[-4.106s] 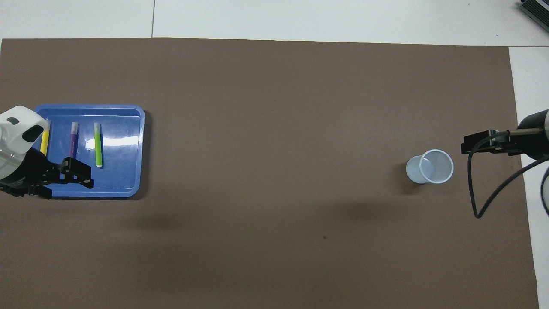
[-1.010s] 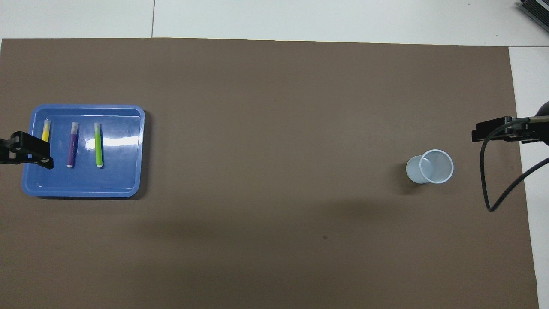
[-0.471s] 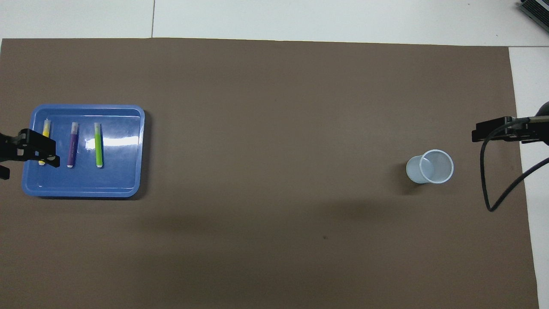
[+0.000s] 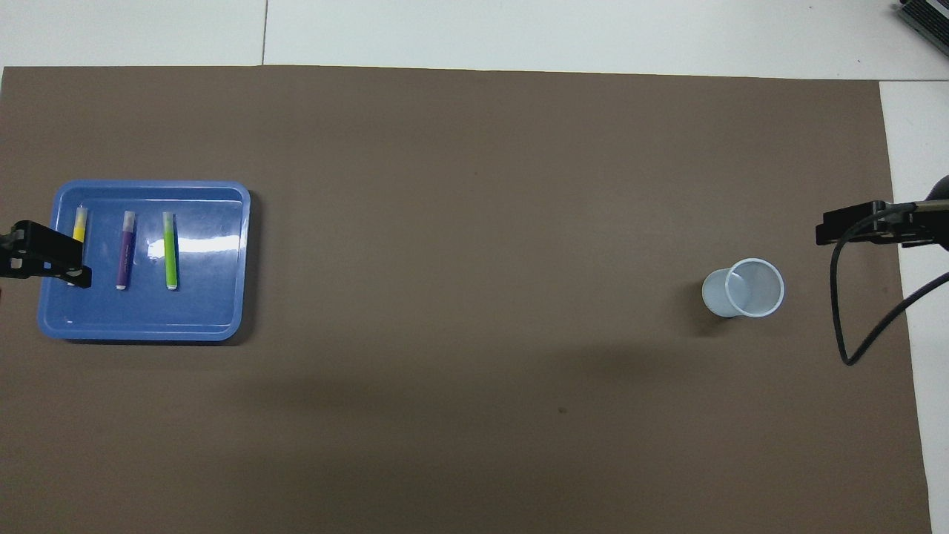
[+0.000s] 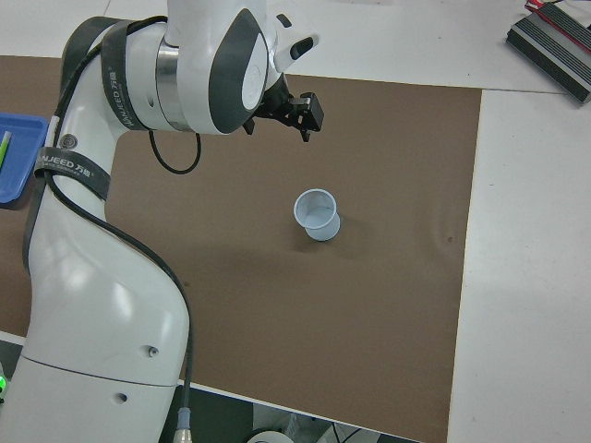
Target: Right arm passes pens to left for tray arrangement
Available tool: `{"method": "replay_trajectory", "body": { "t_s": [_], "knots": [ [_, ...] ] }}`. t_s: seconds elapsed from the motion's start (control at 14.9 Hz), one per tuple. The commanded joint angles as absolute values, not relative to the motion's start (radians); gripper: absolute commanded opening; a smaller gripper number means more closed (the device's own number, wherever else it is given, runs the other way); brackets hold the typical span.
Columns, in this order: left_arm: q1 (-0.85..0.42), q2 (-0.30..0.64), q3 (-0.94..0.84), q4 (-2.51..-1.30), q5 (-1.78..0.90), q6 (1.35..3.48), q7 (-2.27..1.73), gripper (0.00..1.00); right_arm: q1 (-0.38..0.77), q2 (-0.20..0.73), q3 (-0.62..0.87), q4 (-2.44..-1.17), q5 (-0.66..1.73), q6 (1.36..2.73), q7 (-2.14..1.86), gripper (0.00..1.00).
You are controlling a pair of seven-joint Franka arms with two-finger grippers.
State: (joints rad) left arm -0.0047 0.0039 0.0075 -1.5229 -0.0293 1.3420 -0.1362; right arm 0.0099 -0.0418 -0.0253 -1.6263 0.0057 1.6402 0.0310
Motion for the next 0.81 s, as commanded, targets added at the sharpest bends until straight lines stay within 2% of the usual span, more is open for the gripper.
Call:
{"method": "replay_trajectory", "body": {
  "t_s": [0.0, 0.4, 0.74],
  "knots": [
    [0.003, -0.006, 0.006, -1.519, -0.037, 1.336, -0.097, 1.0, 0.012, -0.028, -0.031, -1.603, 0.0, 1.624, 0.011, 1.0],
    [0.006, -0.008, 0.005, -1.519, -0.014, 1.356, -0.032, 1.0, 0.012, -0.028, -0.031, -1.603, 0.0, 1.624, 0.011, 1.0],
    [0.005, -0.028, 0.003, -1.568, -0.014, 1.407, -0.028, 1.0, 0.012, -0.028, -0.031, -1.603, -0.002, 1.626, 0.011, 1.0]
  ]
}}
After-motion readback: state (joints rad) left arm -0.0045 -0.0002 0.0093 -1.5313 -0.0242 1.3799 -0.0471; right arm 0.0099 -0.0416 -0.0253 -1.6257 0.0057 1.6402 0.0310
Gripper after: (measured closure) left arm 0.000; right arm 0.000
